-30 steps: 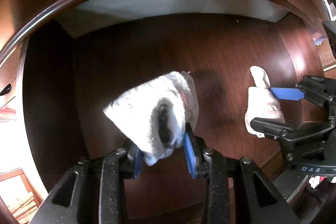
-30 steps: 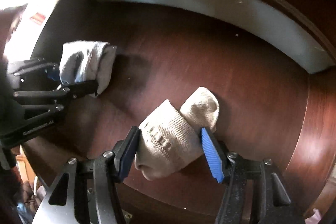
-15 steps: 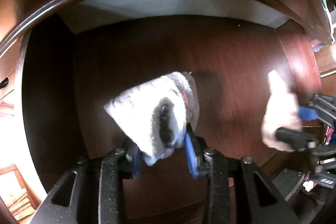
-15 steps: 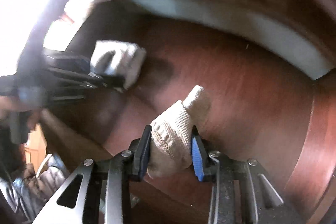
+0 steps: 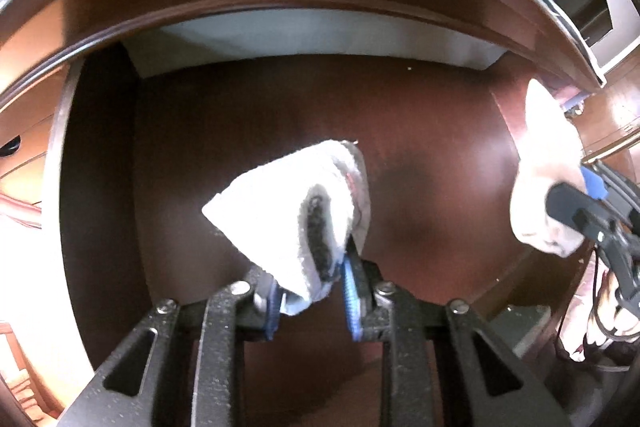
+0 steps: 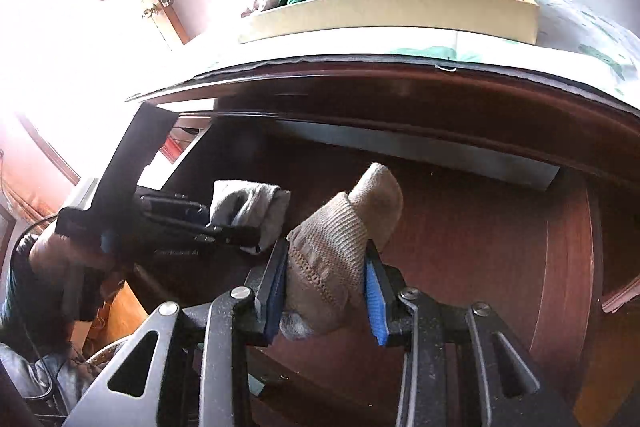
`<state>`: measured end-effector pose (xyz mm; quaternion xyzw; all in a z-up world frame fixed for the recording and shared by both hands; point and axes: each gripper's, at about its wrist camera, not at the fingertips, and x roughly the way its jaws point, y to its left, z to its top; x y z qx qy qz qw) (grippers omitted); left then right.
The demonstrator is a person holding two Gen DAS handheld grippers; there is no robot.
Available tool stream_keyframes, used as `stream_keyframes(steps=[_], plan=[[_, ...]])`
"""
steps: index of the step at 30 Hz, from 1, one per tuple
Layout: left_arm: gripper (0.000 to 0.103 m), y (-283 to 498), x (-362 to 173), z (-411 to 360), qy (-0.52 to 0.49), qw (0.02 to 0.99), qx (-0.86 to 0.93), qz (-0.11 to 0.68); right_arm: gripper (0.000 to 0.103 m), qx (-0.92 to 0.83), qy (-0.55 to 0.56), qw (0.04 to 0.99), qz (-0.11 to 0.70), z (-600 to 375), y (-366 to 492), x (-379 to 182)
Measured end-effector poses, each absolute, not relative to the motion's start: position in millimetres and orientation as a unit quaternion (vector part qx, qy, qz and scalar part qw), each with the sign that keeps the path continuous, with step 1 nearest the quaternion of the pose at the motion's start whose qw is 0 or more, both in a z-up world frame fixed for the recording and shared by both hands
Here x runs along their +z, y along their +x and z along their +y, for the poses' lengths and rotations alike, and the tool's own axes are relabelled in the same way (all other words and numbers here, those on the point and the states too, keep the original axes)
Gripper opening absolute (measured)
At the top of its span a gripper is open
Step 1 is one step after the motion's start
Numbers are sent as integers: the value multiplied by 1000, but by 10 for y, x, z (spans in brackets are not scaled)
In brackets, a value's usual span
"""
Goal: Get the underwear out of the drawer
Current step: 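Lift the grey sock and beige sock out of the drawer toward the tray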
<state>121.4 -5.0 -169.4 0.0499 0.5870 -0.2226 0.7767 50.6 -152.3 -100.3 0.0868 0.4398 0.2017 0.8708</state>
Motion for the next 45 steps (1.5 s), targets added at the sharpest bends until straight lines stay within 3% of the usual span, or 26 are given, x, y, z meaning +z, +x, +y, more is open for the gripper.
stream_keyframes(steps=[22, 45], plan=[[24, 745, -1525, -204, 74, 796, -239, 552, 37, 158, 88, 885, 430, -1628, 257, -1044], [24, 540, -1244, -226, 86, 828, -216, 511, 37, 131, 77, 917, 368, -1659, -106, -625]])
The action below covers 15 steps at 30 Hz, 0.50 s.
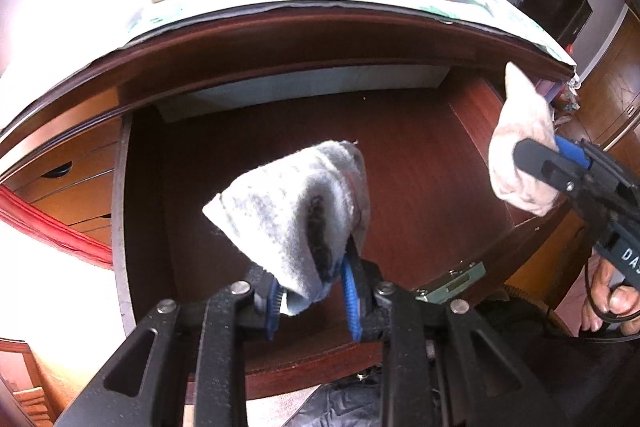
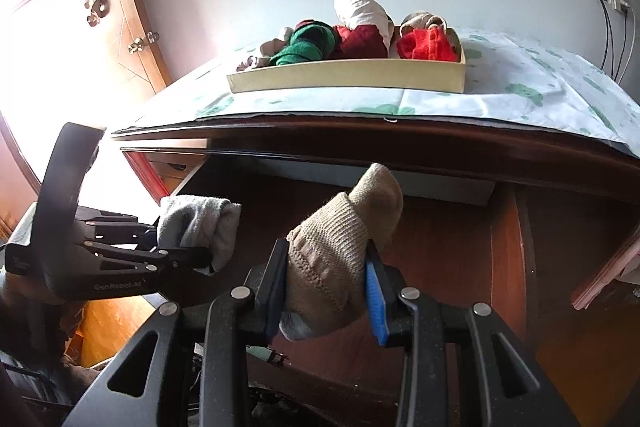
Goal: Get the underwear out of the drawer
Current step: 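Lift the grey sock and beige sock out of the drawer toward the tray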
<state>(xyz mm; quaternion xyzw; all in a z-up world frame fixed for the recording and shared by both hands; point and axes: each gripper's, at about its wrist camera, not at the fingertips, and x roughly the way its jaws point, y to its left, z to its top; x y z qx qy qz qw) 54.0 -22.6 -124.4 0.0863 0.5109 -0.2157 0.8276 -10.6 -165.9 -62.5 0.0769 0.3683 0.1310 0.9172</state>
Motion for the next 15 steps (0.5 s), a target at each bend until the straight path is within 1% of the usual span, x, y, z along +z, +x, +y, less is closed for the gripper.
stream_keyframes(steps=[8, 15], plan=[[24, 447, -1086, -216, 92, 839, -218, 491, 37, 130, 77, 929, 337, -1672, -246, -432], [24, 353, -807, -226, 98, 855, -226, 456, 37, 131, 71, 938, 313, -1642, -310, -270]])
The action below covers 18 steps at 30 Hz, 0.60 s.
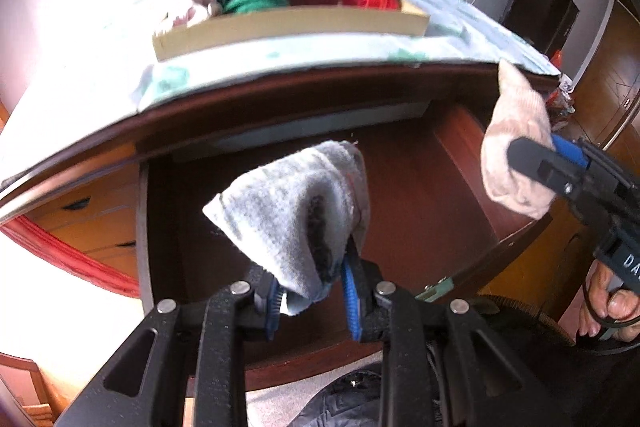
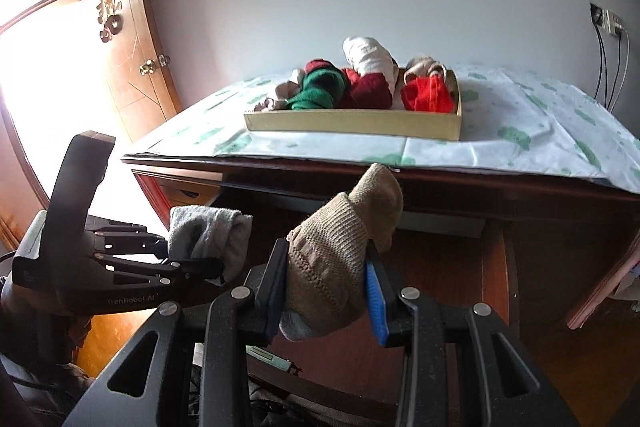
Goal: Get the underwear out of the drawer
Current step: 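Lift the grey sock and beige sock out of the drawer toward the tray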
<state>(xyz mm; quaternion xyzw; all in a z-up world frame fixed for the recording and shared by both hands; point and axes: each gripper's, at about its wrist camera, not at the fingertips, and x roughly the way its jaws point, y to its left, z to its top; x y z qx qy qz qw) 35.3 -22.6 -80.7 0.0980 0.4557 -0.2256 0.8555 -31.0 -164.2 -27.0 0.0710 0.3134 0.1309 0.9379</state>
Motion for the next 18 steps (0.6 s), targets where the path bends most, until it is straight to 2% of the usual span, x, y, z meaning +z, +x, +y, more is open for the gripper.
stream_keyframes(steps=[18], plan=[[24, 466, -297, -332, 93, 894, -224, 377, 38, 122, 68, 957, 256, -1653, -301, 113]])
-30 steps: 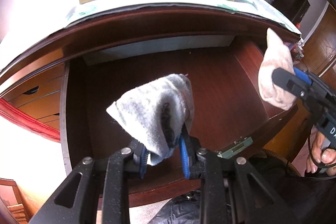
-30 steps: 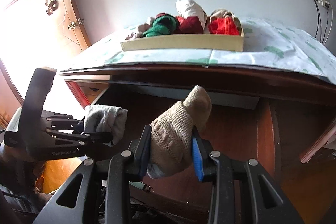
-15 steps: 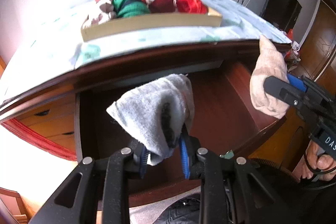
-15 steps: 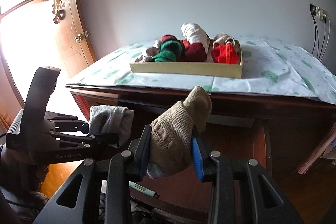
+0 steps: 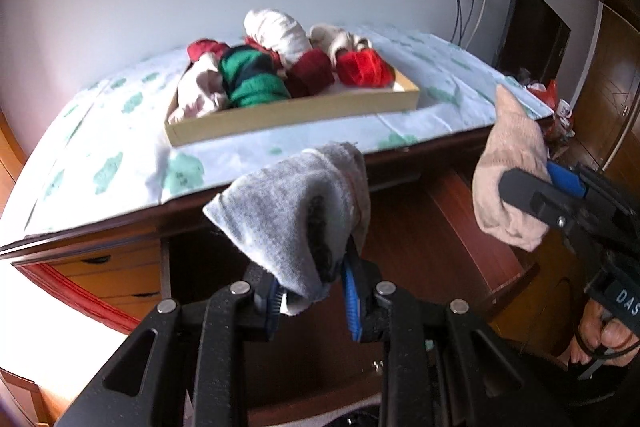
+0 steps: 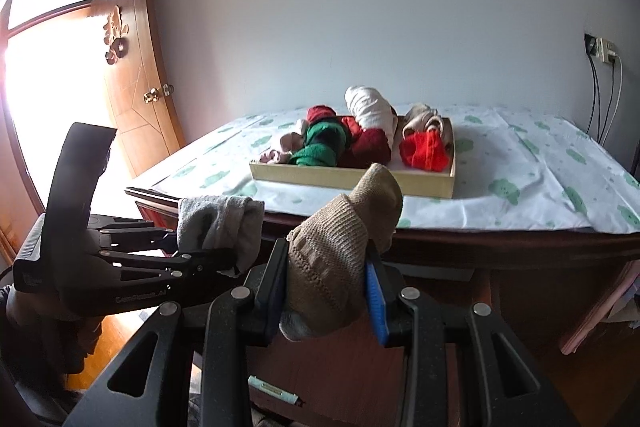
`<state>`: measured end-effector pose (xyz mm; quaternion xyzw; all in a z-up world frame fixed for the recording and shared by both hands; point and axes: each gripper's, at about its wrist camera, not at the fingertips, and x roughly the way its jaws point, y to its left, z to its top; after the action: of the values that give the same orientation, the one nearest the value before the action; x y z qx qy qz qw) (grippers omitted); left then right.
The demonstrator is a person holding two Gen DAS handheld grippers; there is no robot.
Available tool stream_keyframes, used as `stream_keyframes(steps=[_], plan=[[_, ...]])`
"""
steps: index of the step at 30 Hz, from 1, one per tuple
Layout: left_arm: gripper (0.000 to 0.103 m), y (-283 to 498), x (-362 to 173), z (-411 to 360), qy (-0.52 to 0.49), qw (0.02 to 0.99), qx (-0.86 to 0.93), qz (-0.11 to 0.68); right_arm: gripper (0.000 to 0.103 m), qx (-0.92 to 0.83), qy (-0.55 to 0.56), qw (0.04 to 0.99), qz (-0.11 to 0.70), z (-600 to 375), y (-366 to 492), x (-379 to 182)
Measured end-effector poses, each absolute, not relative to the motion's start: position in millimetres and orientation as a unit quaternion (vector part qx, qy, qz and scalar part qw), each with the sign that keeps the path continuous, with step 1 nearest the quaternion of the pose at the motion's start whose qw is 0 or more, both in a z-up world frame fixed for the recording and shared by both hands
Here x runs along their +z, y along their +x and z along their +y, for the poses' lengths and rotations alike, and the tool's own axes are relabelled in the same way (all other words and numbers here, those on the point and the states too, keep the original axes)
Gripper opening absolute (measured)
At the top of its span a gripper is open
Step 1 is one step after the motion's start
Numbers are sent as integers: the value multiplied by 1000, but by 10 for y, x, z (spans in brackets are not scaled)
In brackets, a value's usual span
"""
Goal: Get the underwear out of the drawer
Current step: 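Lift the grey sock and beige sock out of the drawer toward the tray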
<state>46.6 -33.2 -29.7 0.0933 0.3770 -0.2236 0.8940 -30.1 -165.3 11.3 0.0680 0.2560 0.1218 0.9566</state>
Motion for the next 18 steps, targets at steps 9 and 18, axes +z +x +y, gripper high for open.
stream_keyframes(steps=[9, 18], plan=[[24, 550, -162, -397, 85, 905, -223, 352, 38, 118, 64, 961, 243, -1643, -238, 186], [24, 612, -66, -478, 76, 909, -230, 339, 38, 107, 65, 966, 227, -1727, -216, 277]])
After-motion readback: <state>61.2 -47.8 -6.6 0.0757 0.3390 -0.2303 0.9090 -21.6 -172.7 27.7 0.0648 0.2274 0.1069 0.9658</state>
